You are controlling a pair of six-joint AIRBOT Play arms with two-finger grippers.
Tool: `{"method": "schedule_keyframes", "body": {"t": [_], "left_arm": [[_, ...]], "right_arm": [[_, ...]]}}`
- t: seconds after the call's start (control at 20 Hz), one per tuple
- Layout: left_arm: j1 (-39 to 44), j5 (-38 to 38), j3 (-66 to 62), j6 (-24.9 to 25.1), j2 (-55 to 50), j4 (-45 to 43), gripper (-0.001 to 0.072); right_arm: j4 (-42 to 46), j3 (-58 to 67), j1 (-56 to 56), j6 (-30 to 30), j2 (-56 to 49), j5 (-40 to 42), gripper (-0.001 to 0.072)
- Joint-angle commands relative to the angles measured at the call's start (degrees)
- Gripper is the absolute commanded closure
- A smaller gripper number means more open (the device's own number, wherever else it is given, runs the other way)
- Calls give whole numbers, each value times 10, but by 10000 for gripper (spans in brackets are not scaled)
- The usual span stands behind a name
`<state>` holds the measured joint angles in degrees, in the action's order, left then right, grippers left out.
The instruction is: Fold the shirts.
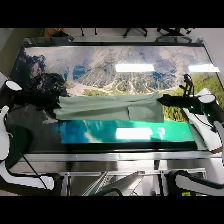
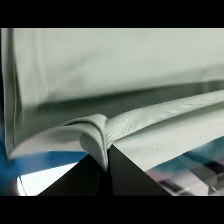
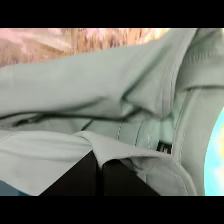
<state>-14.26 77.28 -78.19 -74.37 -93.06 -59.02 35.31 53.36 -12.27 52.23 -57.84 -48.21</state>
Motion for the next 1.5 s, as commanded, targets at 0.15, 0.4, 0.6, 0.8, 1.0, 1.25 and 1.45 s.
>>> {"method": "schedule_keyframes", "body": {"t": [0.15,0.4,0.6,0.8,1.0,1.25,1.45], "left_arm": [[28,-9,-163,-22,-144,5,690],[37,44,-248,-32,-207,7,54],[28,99,-321,-40,-208,5,20],[26,146,-369,-64,-208,6,20],[31,173,-379,-70,-208,7,21],[43,177,-378,-72,-207,7,21],[64,166,-378,-72,-208,8,21]], "right_arm": [[-35,97,17,-59,-176,49,694],[-8,110,2,-80,-164,24,318],[60,113,-52,-37,-125,-48,6],[54,113,-70,-27,-150,-139,6],[51,113,-62,-28,-197,-144,6],[2,113,-61,-45,-251,-150,6],[-11,114,-39,-57,-260,-147,13]]}}
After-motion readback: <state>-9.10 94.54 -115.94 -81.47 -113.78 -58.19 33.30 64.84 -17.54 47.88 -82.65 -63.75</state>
